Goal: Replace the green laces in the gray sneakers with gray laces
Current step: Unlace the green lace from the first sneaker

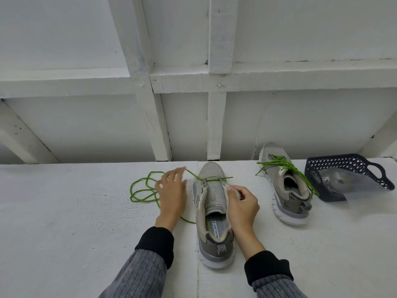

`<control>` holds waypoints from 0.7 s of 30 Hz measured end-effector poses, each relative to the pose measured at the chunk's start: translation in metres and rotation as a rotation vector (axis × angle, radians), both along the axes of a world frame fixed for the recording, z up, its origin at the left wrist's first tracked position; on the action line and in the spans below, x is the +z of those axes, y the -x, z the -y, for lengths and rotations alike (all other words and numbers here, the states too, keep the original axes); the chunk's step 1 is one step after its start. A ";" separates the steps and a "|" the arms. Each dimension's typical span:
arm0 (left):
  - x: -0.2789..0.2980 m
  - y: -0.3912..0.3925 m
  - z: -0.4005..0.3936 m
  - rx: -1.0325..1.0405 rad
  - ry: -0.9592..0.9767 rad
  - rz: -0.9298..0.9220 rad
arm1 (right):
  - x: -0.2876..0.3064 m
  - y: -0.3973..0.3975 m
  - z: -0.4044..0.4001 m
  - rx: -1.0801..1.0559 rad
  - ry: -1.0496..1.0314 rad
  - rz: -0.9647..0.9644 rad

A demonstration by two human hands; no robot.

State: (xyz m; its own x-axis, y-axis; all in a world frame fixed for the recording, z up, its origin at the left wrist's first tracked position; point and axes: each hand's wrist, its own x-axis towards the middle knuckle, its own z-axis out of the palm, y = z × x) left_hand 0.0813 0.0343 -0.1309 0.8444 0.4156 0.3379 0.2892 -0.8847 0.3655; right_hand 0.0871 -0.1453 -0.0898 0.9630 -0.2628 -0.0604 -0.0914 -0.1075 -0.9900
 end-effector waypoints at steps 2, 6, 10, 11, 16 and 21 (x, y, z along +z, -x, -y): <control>0.001 -0.005 0.009 -0.188 -0.186 0.067 | 0.000 0.000 0.000 -0.001 -0.006 -0.007; 0.005 -0.008 0.014 -0.223 -0.215 0.129 | 0.004 0.002 0.000 0.003 -0.010 0.001; -0.001 -0.008 0.012 -0.040 -0.136 0.083 | 0.004 0.002 0.000 0.013 -0.006 0.006; -0.003 -0.006 0.010 0.040 -0.057 0.052 | 0.004 0.002 0.000 0.014 -0.007 0.008; -0.013 0.008 -0.004 0.220 0.130 -0.072 | 0.004 0.002 0.001 0.014 -0.013 0.016; -0.012 0.004 -0.003 0.028 0.113 -0.037 | 0.003 0.002 -0.001 0.012 -0.020 0.014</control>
State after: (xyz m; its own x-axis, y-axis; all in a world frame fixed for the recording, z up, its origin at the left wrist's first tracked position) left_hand 0.0777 0.0371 -0.1431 0.8432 0.4725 0.2565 0.3281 -0.8302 0.4507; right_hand 0.0855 -0.1447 -0.0867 0.9669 -0.2498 -0.0522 -0.0766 -0.0888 -0.9931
